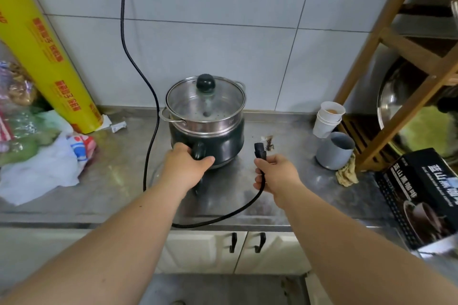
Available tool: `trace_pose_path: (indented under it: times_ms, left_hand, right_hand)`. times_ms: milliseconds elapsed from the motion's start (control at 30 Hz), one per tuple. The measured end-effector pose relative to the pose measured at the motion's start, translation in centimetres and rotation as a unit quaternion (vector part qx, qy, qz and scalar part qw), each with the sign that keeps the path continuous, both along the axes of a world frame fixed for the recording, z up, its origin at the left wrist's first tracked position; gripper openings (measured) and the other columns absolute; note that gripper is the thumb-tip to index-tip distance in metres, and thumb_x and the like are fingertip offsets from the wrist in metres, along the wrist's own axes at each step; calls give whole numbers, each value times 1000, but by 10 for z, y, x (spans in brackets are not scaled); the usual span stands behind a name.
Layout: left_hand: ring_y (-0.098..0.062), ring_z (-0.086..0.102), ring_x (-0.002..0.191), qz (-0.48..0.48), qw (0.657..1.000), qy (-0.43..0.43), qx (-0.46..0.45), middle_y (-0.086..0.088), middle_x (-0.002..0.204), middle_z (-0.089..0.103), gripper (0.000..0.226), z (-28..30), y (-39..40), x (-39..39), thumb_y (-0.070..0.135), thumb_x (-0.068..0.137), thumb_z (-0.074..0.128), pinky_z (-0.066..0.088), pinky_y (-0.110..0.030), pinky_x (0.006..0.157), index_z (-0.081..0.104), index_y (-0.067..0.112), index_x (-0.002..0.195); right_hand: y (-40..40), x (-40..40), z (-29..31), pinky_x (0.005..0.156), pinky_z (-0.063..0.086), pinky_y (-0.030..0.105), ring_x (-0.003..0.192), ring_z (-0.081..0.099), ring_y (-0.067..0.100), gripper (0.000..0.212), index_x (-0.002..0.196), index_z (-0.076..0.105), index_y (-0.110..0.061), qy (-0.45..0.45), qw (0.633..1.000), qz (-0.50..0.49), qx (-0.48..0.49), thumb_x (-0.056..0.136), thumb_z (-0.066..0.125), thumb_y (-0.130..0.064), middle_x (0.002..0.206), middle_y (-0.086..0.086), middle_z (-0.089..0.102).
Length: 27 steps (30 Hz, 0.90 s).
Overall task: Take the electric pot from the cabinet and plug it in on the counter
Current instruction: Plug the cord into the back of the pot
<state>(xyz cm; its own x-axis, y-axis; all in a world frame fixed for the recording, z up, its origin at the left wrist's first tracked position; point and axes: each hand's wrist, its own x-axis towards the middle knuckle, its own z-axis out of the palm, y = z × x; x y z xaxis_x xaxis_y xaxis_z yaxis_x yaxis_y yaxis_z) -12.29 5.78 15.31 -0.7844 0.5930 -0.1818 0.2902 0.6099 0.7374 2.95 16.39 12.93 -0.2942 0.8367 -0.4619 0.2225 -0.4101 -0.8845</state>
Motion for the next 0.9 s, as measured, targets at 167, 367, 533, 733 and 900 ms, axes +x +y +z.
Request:
trace_pose_path:
  times_ms: [167,367,533,733,900]
  left_hand:
    - [-31,55,95,-46,995,64,-62,-14,128,45,47,-9,5,-9,32,80,66,46,-37,80,48,7,115]
    - [-27,57,91,-78,991,44,-95,-8,104,58,43,-1,-3,-36,14,79,62,48,-36,79,44,11,119]
    - [-33,60,95,-70,989,74,-112,-14,105,62,37,-5,1,-45,9,77,62,52,-40,81,47,12,111]
    - [-33,58,93,-71,989,67,-112,-14,99,58,40,-8,5,-53,5,78,60,49,-38,77,43,13,113]
    - [-32,58,93,-85,988,62,-116,-16,103,59,44,-6,6,-56,5,76,63,51,-43,82,43,12,115]
  right_hand:
    - [10,0,-19,69,57,43,62,59,29,12,89,52,-9,-199,967,73,139,86,59,-19,76,11,59]
    - [12,-2,-37,54,43,27,68,57,23,12,95,55,-12,-330,898,181,229,89,53,-22,78,5,57]
    - [4,-13,-51,67,48,33,83,59,27,19,101,60,-12,-338,885,197,254,90,53,-25,92,9,63]
    - [2,-16,-57,70,47,32,85,56,25,22,107,61,-13,-340,879,190,275,91,52,-26,98,8,61]
    - [1,-16,-61,79,51,36,91,59,27,23,108,61,-12,-324,885,177,282,91,53,-26,103,9,62]
